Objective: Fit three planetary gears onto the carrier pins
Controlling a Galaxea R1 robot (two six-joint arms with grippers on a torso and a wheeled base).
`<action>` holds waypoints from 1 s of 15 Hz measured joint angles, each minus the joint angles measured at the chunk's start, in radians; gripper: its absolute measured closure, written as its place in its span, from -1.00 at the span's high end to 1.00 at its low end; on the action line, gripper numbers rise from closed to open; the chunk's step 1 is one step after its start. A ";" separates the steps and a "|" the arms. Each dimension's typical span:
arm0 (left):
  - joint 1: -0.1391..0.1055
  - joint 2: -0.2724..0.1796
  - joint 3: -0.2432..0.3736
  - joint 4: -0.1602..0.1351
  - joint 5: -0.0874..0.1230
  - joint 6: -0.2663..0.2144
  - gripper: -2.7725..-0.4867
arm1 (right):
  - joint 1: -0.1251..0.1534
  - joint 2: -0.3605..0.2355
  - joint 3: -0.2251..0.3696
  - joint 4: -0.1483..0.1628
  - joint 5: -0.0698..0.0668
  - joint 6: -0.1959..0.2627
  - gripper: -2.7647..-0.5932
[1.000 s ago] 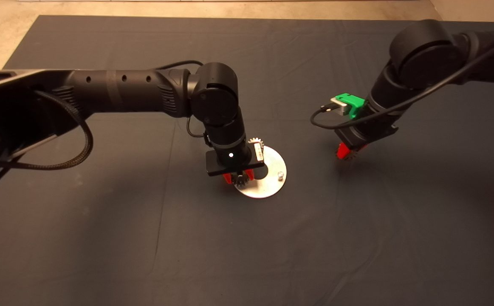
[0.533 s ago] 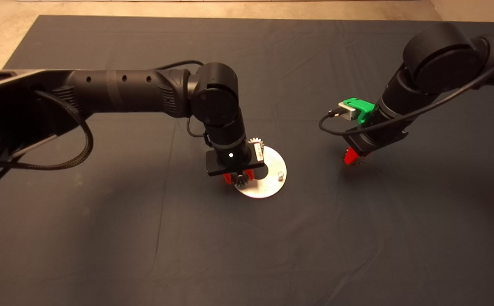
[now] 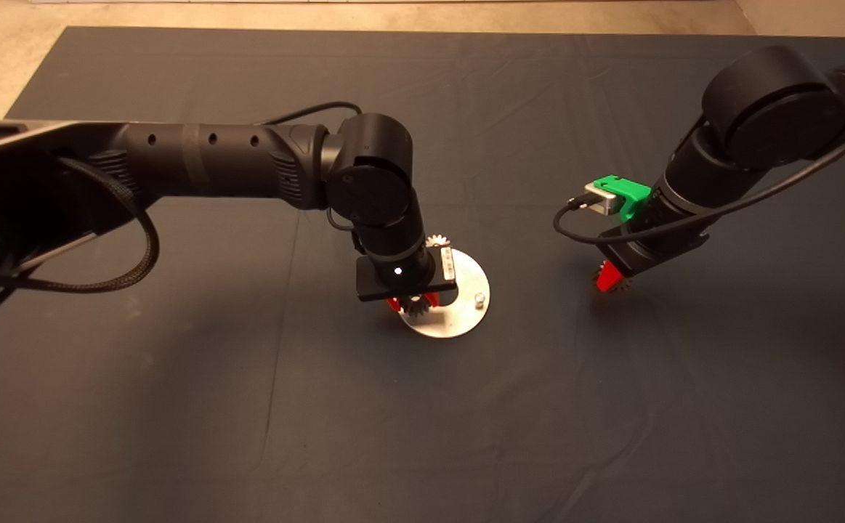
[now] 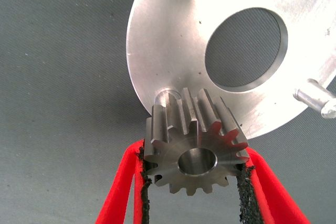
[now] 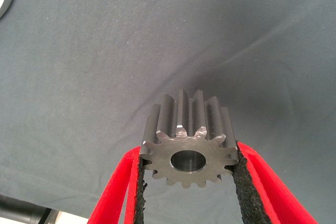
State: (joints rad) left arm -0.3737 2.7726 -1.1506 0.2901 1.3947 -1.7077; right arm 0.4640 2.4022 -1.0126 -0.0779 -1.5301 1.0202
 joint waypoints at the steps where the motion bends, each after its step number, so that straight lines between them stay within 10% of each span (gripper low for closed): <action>1: 0.000 0.000 0.000 0.000 0.001 0.000 -0.71 | 0.000 -0.001 0.001 0.001 0.000 0.000 -0.65; 4: 0.000 0.000 0.000 0.000 0.022 0.001 -0.71 | 0.002 -0.001 0.001 0.001 -0.001 0.001 -0.65; 7: 0.000 0.000 0.000 0.000 0.087 0.005 -0.71 | 0.002 -0.001 0.001 0.001 0.000 0.001 -0.65; 13: 0.000 0.001 0.000 0.000 0.089 0.020 -0.71 | 0.004 -0.001 0.002 0.001 0.000 0.001 -0.65; 15: 0.000 0.000 0.000 0.000 0.059 0.024 -0.71 | 0.009 -0.001 0.002 0.002 0.000 0.001 -0.65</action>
State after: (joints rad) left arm -0.3738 2.7730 -1.1502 0.2900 1.4533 -1.6838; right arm 0.4732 2.4015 -1.0106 -0.0763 -1.5302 1.0217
